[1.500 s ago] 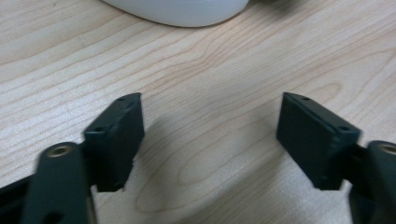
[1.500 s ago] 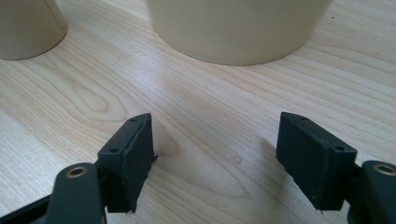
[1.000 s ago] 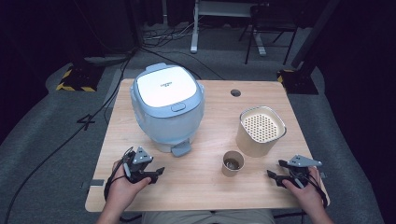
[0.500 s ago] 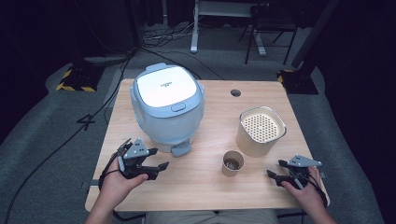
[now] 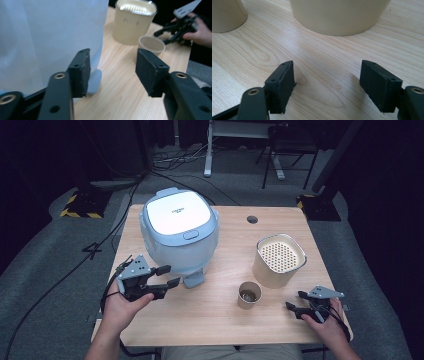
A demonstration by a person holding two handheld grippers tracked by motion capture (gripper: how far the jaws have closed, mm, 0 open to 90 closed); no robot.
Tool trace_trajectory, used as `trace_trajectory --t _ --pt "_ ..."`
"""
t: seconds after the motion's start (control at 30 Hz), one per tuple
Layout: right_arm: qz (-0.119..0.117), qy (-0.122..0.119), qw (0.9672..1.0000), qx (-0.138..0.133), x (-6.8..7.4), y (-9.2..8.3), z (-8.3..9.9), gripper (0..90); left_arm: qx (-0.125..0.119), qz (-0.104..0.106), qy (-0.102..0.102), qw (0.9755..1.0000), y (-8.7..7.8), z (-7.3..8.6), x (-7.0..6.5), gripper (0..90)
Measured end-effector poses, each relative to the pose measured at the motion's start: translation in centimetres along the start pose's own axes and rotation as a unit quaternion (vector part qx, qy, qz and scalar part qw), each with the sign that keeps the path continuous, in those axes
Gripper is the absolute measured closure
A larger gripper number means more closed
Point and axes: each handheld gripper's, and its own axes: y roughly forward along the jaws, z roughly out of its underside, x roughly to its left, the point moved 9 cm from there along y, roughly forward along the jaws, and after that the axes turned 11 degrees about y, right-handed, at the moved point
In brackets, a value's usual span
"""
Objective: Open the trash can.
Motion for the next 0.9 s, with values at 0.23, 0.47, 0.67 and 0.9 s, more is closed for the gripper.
trace_trajectory --t 0.23,0.47,0.67,0.9 --pt "0.004 0.002 1.0000 -0.001 -0.1 0.1 -0.1 28.3 -0.041 0.026 0.029 0.9984 0.0 -2.2 0.5 59.3" --pt "0.006 0.005 1.0000 -0.002 0.0 0.2 -0.2 28.3 -0.067 0.042 0.047 0.9958 -0.3 -4.5 0.7 68.8" --pt "0.007 0.004 1.0000 -0.002 -0.1 0.3 -0.3 28.3 -0.057 0.055 0.059 0.9951 -0.1 -6.2 1.3 82.8" --pt "0.007 0.004 1.0000 -0.002 0.0 0.3 -0.3 28.3 -0.059 0.061 0.055 0.9949 0.3 -8.7 2.0 89.6"
